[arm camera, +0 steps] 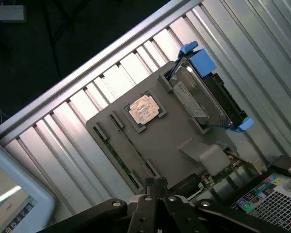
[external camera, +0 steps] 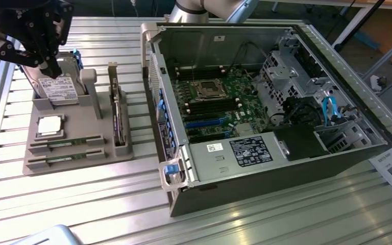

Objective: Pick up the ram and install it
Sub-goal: 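Pick up the ram and move it above insertion slot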

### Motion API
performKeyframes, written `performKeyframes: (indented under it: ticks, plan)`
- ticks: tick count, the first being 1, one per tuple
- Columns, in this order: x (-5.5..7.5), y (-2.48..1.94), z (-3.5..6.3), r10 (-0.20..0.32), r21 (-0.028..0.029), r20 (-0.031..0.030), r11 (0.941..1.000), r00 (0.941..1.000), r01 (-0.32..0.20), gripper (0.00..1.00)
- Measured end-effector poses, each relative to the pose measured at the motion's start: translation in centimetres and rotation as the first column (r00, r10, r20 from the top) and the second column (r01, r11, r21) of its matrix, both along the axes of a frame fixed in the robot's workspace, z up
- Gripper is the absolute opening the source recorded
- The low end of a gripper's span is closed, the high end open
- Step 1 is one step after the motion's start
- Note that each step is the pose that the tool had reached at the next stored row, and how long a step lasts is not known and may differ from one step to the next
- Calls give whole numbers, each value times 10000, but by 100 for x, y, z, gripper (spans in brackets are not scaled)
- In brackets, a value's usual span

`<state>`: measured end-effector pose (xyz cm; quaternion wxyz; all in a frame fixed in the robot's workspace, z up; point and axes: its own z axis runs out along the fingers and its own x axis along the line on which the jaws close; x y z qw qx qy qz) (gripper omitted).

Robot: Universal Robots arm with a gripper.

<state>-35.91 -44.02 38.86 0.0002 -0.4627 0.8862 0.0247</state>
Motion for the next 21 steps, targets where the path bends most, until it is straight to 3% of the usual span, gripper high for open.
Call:
performKeyframes:
  ticks: [3,5,7,10,12,15,16,18,20,21]
  plan:
    - [0,0,0,604,0,0,9982,9982,-604,10]
    - [0,0,0,1311,-1,0,9914,9914,-1311,10]
    - [0,0,-1,1674,-1,0,9859,9859,-1674,10]
    - [0,0,-1,2406,-1,-1,9706,9706,-2406,10]
    - [0,0,-1,2937,-2,0,9559,9559,-2937,10]
    - [0,0,-1,3428,-2,-1,9394,9394,-3428,10]
    - [0,0,-2,3699,-3,0,9291,9291,-3699,10]
    - [0,0,-2,4030,-4,0,9152,9152,-4030,10]
    - [0,0,-2,4423,-4,-2,8969,8969,-4423,10]
    - [0,0,-2,4528,-3,0,8916,8916,-4528,10]
